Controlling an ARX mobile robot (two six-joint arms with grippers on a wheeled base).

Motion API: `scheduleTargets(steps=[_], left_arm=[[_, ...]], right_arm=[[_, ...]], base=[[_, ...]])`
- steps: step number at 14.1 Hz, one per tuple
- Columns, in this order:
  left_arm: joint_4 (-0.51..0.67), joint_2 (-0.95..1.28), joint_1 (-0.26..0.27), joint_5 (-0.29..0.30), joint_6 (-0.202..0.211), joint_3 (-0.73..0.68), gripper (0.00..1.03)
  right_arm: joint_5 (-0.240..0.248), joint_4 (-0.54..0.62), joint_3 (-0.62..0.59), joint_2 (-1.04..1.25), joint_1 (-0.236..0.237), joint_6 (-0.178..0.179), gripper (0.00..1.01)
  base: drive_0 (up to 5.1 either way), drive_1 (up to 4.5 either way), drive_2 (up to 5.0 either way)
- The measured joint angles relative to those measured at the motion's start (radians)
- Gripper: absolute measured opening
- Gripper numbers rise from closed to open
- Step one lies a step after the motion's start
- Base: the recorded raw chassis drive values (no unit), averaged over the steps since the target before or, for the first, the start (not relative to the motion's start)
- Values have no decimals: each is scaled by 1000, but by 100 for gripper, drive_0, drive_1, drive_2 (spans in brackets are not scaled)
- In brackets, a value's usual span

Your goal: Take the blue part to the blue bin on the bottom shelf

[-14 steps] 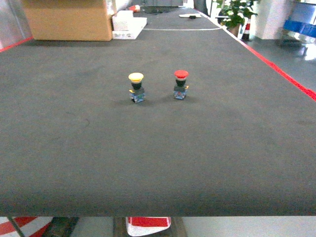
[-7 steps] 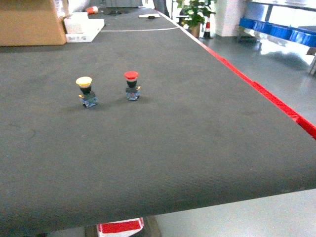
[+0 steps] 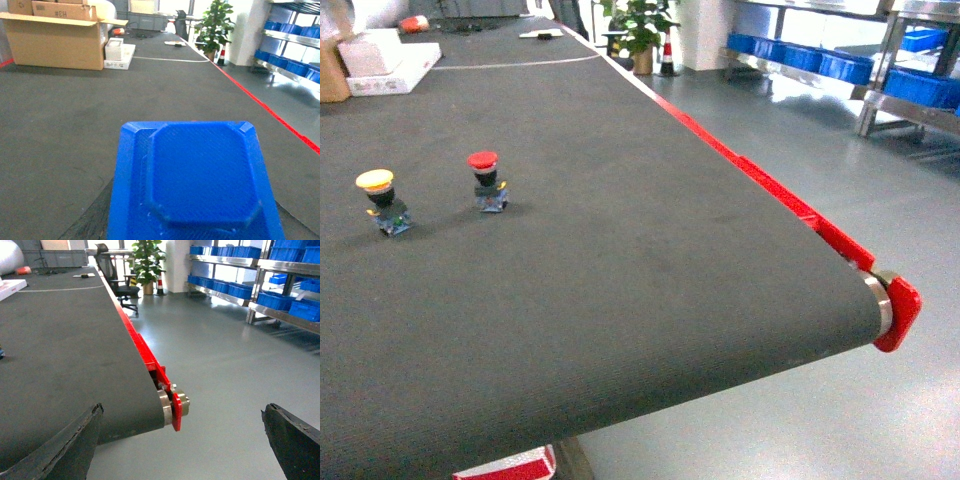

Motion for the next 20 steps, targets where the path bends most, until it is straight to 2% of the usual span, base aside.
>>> scheduleTargets(steps=[20], left_arm=[[0,0,0,-1,0,0,44]], right_arm=[[0,0,0,0,0,0,98]], base=[[-163,-163,-163]])
